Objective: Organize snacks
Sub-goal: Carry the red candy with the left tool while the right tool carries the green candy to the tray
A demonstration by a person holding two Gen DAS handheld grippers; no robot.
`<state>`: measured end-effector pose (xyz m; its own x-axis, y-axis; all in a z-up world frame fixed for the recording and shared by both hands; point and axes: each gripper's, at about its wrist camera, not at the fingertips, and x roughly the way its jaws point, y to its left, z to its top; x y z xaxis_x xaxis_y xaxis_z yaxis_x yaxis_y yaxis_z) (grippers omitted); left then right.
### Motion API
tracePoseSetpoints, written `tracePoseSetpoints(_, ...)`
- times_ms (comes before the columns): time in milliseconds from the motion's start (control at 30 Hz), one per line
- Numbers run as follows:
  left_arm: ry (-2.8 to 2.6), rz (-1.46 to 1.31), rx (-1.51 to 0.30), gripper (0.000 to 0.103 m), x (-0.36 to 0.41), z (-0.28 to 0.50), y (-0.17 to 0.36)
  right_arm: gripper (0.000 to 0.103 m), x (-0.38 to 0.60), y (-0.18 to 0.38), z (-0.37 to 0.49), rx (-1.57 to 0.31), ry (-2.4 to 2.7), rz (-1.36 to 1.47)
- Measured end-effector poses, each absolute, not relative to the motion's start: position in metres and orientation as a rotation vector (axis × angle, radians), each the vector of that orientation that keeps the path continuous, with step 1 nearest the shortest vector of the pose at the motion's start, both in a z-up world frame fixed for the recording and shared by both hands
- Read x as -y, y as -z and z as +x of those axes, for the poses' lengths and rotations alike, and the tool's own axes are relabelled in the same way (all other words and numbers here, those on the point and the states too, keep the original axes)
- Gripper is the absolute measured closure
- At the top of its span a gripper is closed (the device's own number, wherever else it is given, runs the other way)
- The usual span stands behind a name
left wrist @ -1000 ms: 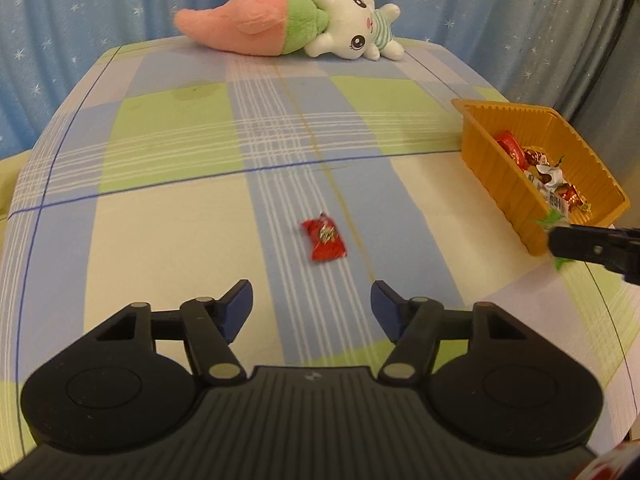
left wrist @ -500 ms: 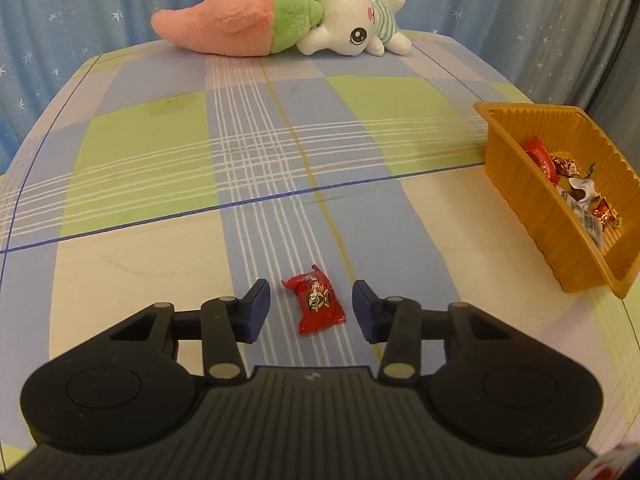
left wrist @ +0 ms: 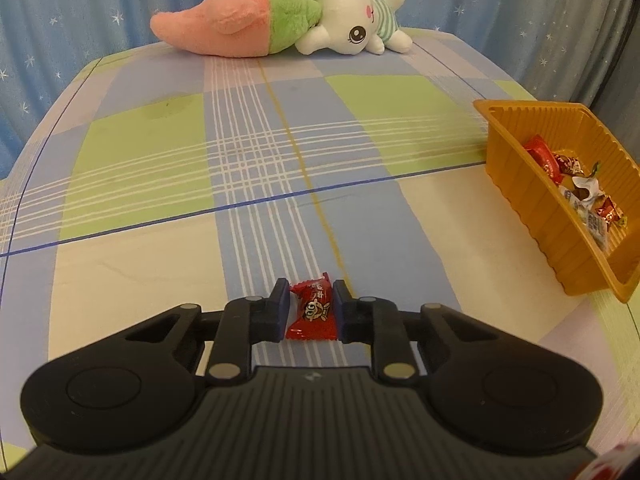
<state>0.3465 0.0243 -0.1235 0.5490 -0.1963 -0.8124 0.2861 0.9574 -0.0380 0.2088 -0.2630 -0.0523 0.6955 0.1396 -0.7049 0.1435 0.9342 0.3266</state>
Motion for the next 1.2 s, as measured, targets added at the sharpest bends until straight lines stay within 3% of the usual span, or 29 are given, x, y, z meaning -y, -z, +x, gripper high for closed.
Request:
tracePoseSetpoints(467, 0.338, 0.051, -0.897, 0.085, 0.004, 0.301, 0.076, 0.081, 0.296, 0.045, 0.196, -0.774, -0.04, 0.388)
tracePoseSetpoints(833, 0.45, 0.045, -0.82, 0.085, 0.081, 0.274, 0.041, 0.081, 0.349, 0.037, 0.19, -0.742, -0.045, 0.398)
tracePoseSetpoints(1200, 0.488, 0.051, -0.807, 0.085, 0.155, 0.271, 0.039, 0.081, 0.403, 0.039, 0.196, -0.725, -0.062, 0.397)
